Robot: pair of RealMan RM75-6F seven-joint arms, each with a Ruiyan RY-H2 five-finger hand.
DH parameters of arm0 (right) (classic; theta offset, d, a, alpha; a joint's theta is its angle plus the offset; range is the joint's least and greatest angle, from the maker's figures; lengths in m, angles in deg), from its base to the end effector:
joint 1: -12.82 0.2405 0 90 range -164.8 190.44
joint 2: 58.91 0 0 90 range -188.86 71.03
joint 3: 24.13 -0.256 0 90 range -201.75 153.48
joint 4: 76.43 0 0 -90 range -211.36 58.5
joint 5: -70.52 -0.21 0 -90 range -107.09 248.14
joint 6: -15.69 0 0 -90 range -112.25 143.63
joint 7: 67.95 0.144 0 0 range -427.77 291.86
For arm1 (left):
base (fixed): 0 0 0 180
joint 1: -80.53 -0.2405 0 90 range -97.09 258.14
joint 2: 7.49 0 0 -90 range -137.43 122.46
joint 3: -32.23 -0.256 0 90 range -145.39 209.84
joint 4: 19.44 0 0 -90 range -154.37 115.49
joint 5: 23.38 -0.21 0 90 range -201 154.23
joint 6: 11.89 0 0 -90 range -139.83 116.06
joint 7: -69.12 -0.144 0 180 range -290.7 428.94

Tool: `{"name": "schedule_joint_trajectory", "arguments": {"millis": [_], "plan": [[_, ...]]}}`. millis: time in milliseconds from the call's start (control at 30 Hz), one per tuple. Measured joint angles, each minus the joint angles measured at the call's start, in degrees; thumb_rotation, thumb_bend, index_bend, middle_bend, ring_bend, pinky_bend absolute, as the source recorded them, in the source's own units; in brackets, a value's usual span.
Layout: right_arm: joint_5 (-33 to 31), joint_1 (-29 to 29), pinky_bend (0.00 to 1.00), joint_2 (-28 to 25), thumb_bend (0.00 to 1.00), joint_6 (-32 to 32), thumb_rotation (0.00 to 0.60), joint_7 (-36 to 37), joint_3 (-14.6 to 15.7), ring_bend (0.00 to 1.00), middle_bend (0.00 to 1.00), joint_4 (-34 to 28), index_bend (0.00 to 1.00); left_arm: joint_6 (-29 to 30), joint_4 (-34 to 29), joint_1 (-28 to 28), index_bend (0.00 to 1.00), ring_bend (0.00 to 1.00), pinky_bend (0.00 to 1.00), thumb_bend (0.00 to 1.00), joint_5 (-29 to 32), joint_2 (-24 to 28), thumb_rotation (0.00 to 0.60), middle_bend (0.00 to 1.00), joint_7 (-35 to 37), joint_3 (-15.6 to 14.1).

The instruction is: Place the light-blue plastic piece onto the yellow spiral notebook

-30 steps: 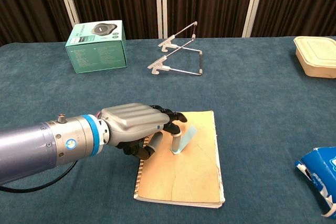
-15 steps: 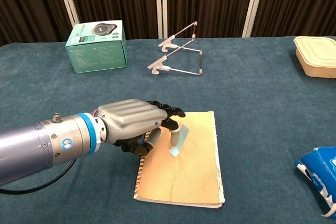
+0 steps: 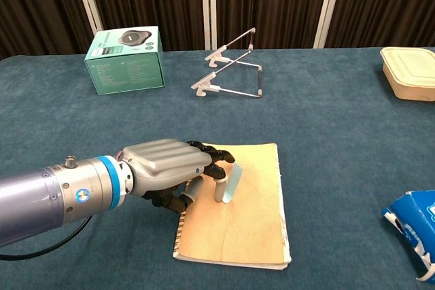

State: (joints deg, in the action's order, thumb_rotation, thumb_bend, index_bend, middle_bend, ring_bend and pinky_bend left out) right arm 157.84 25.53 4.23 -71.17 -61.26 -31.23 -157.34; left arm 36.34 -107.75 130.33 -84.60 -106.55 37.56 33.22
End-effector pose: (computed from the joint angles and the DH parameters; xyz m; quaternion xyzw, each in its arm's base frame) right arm -0.3071 -0.2425 0.2010 0.6123 -0.2800 0.4395 0.5946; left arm -0.0952 0.2666 -0.1082 -0.8636 -0.3193 -0.2891 0.2621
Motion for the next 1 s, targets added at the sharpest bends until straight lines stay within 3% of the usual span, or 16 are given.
{"name": "schedule_joint_trajectory", "arguments": {"millis": [1000], "plan": [[0.1, -0.4, 0.00, -0.3, 0.04, 0.1, 0.600, 1.1, -0.7, 0.00, 0.00, -0.1, 0.02, 0.9, 1.3, -0.4, 0.36, 0.00, 0.00, 1.00, -1.2, -1.0, 0.600, 0.00, -0.2, 0.0]]}}
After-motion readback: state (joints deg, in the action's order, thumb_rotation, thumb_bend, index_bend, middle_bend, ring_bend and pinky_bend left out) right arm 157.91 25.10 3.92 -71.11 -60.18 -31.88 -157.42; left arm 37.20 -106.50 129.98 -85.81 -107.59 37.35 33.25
